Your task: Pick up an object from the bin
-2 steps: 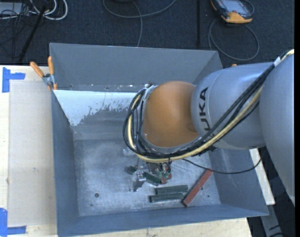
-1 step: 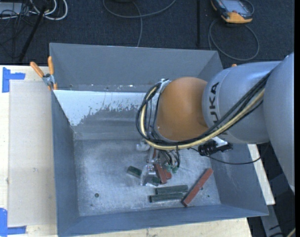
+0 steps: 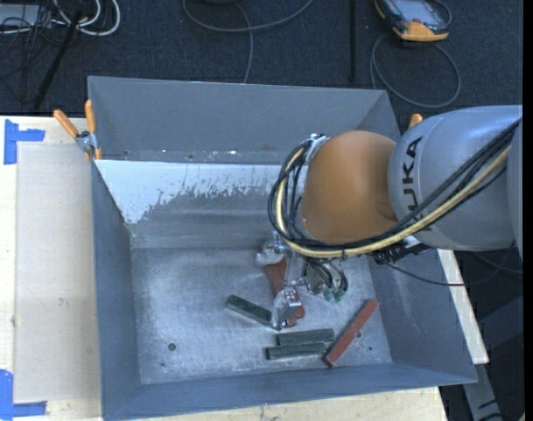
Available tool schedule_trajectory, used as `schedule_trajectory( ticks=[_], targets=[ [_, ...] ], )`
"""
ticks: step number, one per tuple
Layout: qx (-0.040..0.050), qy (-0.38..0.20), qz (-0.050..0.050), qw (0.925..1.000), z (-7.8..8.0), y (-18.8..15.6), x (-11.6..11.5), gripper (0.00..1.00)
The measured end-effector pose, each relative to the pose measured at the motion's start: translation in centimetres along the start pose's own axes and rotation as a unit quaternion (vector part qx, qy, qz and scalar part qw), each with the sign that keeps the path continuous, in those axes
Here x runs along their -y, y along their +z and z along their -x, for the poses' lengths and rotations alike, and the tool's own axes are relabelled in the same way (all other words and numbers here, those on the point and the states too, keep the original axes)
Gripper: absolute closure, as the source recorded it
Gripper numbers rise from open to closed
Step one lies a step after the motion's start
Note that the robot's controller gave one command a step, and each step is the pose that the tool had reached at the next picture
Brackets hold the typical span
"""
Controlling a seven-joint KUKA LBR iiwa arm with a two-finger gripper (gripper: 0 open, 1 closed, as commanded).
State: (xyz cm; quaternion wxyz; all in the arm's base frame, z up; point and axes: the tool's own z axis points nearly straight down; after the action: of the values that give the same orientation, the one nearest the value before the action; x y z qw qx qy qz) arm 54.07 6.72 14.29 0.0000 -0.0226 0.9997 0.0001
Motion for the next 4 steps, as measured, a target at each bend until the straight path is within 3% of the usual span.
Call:
schedule_trajectory(
  ticks=[1,2,4],
  targets=[
    [0.0005,0.127,0.0,0.9919,-1.0,5.3,0.1,0.0],
    [0.0073,0.144,0.003,0.9896,-1.2,6.6,0.2,1.0],
    [0.0057,0.144,0.002,0.9896,-1.3,6.3,0.2,1.0]
  ],
)
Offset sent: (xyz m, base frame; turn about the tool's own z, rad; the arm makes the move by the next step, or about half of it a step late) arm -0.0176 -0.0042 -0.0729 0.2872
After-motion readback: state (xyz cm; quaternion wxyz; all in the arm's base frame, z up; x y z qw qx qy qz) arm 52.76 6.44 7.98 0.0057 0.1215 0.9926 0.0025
